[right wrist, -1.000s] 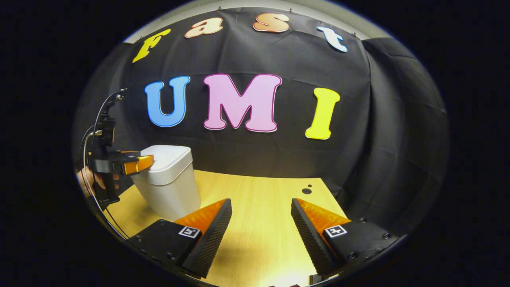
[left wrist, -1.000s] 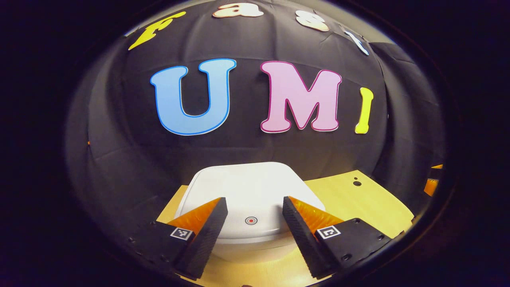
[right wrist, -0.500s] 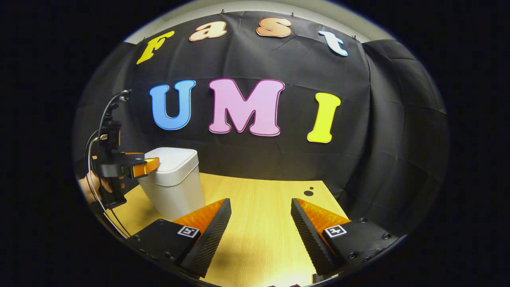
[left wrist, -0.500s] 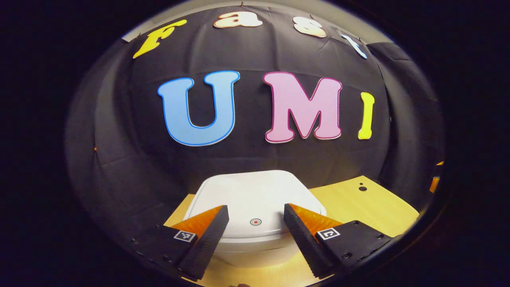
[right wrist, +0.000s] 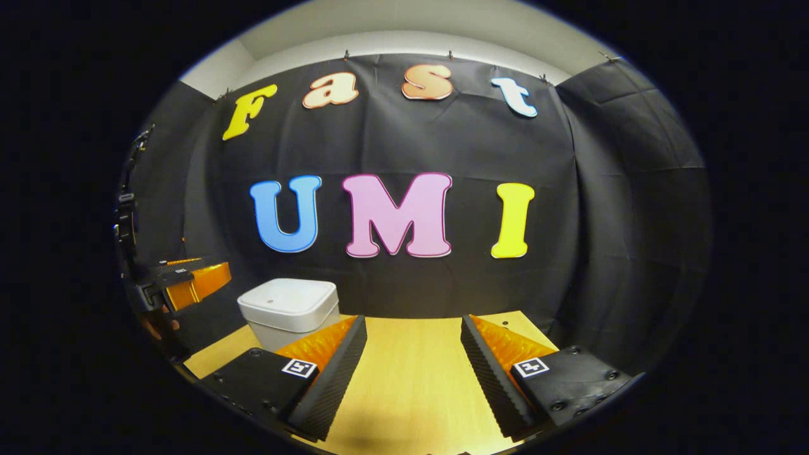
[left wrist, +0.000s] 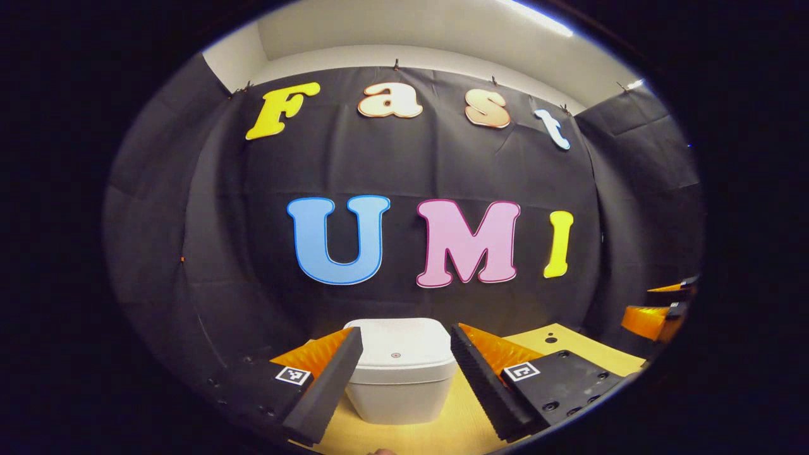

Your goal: Press the lid of the desktop garbage bin to open it, pick up the crumpled paper on the desktop and throw it into the bin, then pick up the pop can on the desktop and drop it into the bin, and finally close the garbage bin lid.

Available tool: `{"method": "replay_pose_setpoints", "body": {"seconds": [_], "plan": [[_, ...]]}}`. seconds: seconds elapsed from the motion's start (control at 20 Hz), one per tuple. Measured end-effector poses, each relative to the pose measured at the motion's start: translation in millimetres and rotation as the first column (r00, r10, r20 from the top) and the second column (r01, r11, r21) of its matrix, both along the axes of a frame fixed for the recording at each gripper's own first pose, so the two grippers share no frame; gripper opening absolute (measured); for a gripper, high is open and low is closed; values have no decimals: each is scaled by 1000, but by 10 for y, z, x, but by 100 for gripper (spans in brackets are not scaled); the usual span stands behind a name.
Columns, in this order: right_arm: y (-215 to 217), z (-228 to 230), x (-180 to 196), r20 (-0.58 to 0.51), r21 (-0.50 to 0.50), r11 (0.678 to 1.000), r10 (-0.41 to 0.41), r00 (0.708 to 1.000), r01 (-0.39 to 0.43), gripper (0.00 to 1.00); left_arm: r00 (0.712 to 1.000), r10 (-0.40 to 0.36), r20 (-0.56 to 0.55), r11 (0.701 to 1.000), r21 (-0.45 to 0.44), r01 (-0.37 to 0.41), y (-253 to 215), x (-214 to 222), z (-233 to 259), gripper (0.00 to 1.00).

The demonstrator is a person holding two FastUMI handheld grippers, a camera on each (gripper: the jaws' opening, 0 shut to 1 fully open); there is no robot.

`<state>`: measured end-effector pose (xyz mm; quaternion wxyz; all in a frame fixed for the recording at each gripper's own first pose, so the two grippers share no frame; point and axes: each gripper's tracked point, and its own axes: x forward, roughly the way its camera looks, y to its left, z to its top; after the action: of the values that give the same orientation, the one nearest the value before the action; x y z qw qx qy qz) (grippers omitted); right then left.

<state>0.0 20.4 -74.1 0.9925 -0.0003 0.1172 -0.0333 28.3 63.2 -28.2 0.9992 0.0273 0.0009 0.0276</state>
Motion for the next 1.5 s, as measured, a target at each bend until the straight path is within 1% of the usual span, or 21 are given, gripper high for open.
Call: {"method": "replay_pose_setpoints", "body": {"seconds": [0.1,0.2,0.25,0.4,0.6,0.8,1.0,1.1,1.5], "plan": [[170,42,-115,19,10,1000,26,999,-26,96,1000,17,-1,1000,-21,-17,-39,-274,11,95],[331,136,-176,56,-12,997,74,996,-73,97,1000,26,-9,998,-52,-27,-66,-493,-12,95],[381,157,-201,63,-31,995,96,993,-94,96,999,39,-11,997,-60,-40,-71,-525,-38,95],[513,130,-225,52,-43,990,137,989,-135,97,998,66,-12,997,-44,-66,47,-668,-65,96],[569,170,-184,50,-17,990,139,989,-138,97,998,65,-22,997,-50,-66,123,-680,-95,97],[552,174,-192,49,-31,991,135,990,-134,97,998,64,-19,997,-51,-65,194,-708,-62,97],[557,174,-189,46,-34,991,132,990,-130,97,999,33,-21,999,-35,-33,147,-667,-60,97],[550,201,-176,58,-42,991,129,990,-127,97,1000,18,-23,999,-39,-19,123,-646,-60,97],[506,182,-207,48,-35,994,104,993,-103,97,999,-26,-24,999,-35,25,31,-617,-53,97]]}}
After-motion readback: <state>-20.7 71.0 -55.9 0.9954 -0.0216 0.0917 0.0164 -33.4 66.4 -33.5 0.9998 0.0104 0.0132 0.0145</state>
